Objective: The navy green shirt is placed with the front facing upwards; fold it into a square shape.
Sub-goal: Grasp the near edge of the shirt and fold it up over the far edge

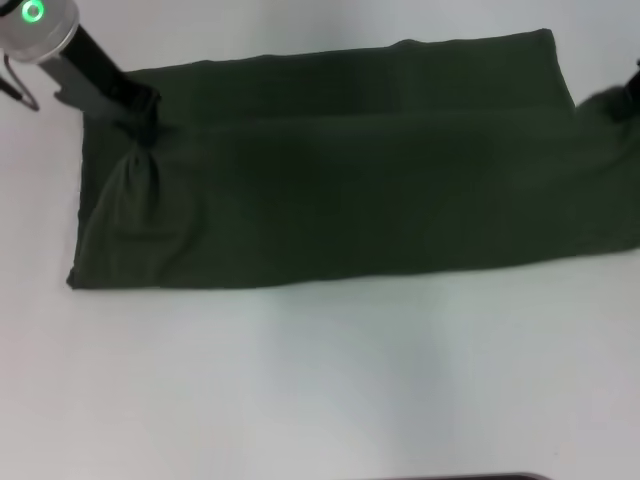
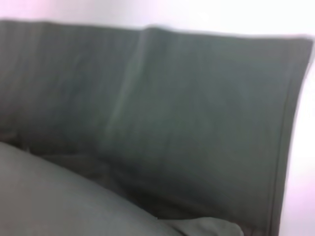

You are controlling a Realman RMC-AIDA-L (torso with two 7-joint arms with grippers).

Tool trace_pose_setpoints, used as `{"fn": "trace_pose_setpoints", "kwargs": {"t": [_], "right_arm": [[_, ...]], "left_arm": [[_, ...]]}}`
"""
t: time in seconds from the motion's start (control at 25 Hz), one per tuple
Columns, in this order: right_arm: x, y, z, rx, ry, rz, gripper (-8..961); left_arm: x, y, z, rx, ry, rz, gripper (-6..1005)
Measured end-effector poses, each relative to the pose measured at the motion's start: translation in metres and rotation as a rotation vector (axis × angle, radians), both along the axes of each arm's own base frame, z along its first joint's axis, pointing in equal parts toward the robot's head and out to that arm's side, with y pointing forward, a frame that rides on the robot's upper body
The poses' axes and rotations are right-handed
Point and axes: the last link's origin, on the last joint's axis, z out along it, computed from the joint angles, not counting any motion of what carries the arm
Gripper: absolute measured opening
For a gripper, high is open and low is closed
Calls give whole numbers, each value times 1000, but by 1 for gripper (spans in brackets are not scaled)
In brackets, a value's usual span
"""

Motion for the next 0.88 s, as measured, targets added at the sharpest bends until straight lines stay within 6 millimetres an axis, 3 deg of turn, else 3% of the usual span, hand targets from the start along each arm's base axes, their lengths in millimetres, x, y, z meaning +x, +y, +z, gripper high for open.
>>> {"fn": "trace_pose_setpoints", "kwargs": {"t": [0.44,0.88], "right_arm": [[-8,29,-6,157,-40,48,54],[-15,46,-25,263,-69,78,54]], "left_arm": [[12,25,-16,167,115,-91,33],[20,38,-27,273,142,-160,35]]}}
